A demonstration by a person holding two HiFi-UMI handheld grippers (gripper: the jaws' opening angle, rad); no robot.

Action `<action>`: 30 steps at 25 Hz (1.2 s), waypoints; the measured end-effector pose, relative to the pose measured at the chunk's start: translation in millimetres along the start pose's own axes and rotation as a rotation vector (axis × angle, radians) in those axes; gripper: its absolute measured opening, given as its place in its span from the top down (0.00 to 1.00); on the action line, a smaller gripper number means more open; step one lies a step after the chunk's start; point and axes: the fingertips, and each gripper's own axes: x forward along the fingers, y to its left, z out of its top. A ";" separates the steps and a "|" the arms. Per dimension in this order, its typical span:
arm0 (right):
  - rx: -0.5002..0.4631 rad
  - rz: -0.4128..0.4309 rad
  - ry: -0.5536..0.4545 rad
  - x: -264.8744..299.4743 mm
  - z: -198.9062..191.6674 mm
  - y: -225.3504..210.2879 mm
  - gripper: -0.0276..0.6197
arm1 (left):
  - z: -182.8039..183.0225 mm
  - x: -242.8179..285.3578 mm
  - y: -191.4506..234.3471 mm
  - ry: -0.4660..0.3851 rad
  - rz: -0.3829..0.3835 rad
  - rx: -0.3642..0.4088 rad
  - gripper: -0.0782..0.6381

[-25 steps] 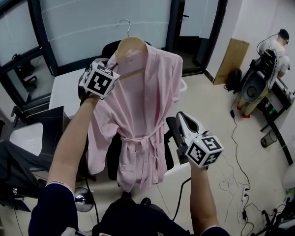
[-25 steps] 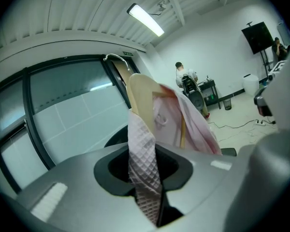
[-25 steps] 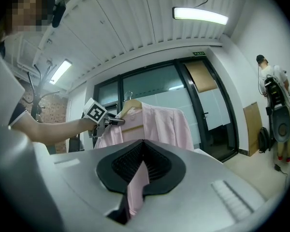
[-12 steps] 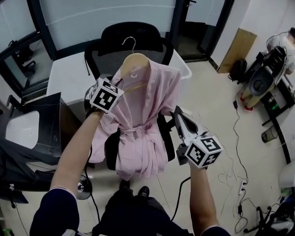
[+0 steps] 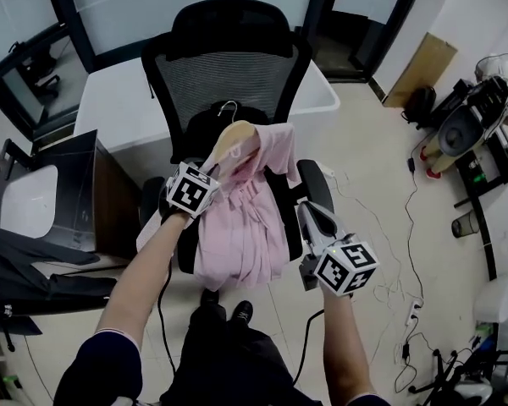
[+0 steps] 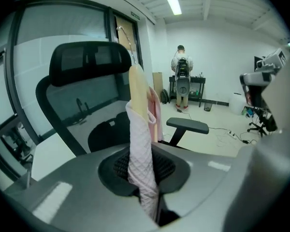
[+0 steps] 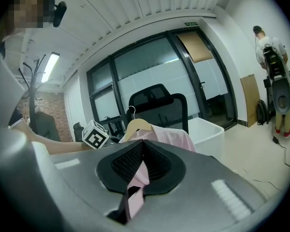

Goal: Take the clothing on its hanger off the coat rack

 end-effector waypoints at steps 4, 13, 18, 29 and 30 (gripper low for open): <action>0.019 -0.010 0.043 0.5 -25.7 -6.2 0.95 | -41.6 24.5 -13.8 0.020 -0.026 -0.078 0.84; 0.073 -0.037 0.150 0.5 -91.6 -21.3 0.95 | -137.6 82.3 -36.1 0.090 -0.057 -0.221 0.84; 0.091 -0.042 0.184 0.2 -112.6 -29.0 0.95 | -168.1 103.2 -33.9 0.129 -0.018 -0.209 0.80; 0.089 -0.024 0.150 7.4 -97.7 -20.6 0.95 | -165.2 78.3 -24.0 0.116 0.057 -0.188 0.67; 0.085 -0.017 0.138 10.5 -92.4 -17.8 0.95 | -155.1 72.3 -23.9 0.095 0.057 -0.187 0.67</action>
